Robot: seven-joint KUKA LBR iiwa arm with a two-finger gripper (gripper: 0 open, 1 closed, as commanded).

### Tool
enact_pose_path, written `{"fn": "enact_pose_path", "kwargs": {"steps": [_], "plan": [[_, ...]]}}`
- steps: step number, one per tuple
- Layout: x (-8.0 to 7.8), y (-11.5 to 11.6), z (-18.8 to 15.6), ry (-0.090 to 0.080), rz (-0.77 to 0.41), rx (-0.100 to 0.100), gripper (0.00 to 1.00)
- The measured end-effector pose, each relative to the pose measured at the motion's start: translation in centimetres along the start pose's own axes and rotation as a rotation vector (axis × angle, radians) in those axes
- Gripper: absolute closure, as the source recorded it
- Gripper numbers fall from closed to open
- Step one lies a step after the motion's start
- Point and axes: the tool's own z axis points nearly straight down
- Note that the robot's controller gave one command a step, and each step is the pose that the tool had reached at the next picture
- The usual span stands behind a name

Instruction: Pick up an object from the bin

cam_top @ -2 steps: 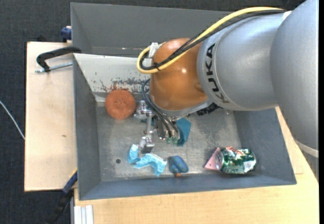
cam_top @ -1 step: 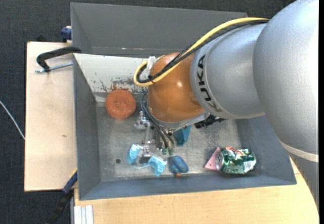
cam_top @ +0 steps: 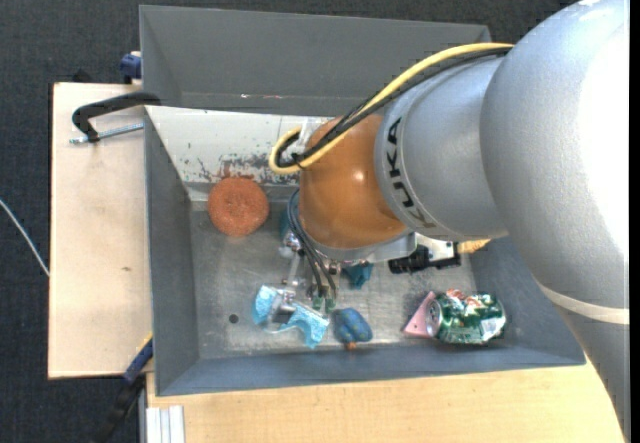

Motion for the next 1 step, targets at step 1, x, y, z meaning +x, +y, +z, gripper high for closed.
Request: {"fn": "enact_pose_path", "kwargs": {"steps": [1], "plan": [[-1.38,-0.4,0.71,-0.011,-0.263,-0.025,0.0]]}}
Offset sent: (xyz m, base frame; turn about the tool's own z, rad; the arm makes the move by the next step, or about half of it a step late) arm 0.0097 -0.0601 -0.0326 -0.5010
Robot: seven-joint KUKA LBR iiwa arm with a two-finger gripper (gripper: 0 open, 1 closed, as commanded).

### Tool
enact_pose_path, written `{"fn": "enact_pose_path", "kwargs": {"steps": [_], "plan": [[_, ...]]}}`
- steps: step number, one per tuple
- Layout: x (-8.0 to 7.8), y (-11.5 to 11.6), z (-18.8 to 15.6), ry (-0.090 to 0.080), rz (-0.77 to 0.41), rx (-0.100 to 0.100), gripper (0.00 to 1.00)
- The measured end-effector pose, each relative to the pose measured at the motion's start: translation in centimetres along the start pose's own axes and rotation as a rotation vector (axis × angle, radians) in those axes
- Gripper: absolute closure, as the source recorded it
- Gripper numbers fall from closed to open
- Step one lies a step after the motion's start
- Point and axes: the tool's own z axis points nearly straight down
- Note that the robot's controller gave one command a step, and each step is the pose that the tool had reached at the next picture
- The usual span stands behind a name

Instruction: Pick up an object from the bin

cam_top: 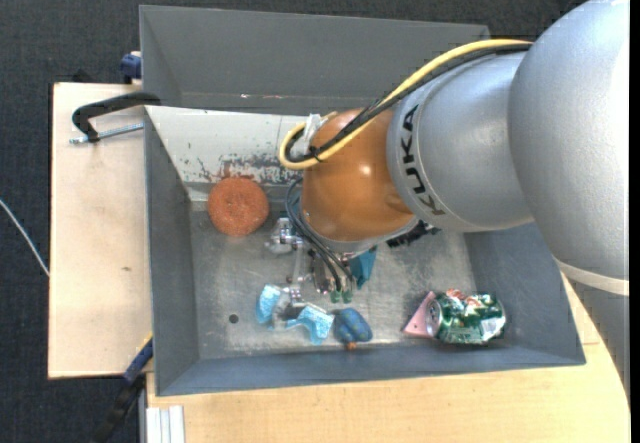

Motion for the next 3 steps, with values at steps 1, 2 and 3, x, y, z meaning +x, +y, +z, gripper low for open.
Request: {"fn": "enact_pose_path", "kwargs": {"steps": [1,2,3], "plan": [[-0.04,-0.9,-0.22,-0.006,-0.086,0.006,0.0],[-0.37,-1.47,0.09,0.002,-0.019,0.005,0.0],[0.56,-1.38,0.01,0.026,-0.052,0.017,1.0]]}}
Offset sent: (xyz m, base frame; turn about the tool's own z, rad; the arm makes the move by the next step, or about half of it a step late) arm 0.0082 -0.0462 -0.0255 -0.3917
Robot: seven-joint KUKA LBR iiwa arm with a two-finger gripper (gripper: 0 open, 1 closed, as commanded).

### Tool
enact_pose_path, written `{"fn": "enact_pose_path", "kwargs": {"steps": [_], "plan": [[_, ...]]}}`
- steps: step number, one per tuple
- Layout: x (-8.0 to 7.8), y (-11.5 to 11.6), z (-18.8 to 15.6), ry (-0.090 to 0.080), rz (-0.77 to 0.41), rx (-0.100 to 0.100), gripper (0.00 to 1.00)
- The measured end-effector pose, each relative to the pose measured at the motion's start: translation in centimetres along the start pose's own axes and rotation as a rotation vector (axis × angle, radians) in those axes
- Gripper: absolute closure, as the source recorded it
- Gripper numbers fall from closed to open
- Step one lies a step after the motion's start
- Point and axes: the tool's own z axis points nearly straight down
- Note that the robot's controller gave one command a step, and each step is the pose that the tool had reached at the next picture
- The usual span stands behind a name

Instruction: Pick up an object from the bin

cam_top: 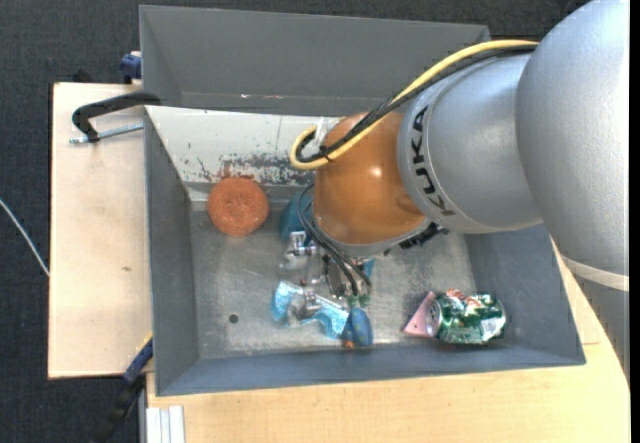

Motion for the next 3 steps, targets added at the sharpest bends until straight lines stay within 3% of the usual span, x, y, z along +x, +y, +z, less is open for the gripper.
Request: {"fn": "enact_pose_path", "kwargs": {"steps": [1,2,3], "plan": [[-0.4,0.1,0.0,-0.021,0.004,-0.005,0.0],[0.0,-0.6,1.1,-0.014,0.005,0.006,1.0],[0.0,-0.6,1.1,-0.014,0.005,0.006,1.0]]}}
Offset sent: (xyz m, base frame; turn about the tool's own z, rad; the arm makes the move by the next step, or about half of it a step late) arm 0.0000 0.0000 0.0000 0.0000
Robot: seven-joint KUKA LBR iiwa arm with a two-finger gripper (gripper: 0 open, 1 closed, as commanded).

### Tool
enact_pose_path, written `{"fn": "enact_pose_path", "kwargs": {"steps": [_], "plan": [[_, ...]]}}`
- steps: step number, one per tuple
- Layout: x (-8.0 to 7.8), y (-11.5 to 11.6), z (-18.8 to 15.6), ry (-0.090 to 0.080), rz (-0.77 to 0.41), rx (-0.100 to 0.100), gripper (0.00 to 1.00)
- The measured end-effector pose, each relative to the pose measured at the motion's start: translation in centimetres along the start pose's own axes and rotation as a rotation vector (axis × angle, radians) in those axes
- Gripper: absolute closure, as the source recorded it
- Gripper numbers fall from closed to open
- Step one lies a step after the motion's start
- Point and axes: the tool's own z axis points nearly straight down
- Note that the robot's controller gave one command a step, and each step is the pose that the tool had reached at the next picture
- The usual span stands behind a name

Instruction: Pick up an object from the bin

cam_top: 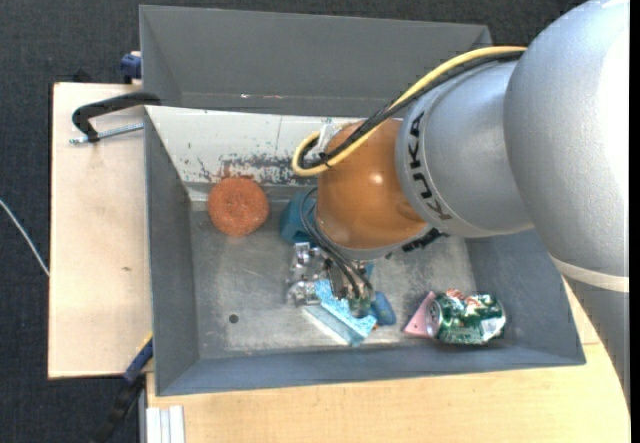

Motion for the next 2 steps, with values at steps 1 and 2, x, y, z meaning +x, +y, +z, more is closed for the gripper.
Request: {"fn": "enact_pose_path", "kwargs": {"steps": [1,2], "plan": [[1.4,-6.3,-12.2,0.001,-0.179,0.001,0.0],[1.4,-7.0,-13.5,-0.003,-0.19,0.002,0.0]]}}
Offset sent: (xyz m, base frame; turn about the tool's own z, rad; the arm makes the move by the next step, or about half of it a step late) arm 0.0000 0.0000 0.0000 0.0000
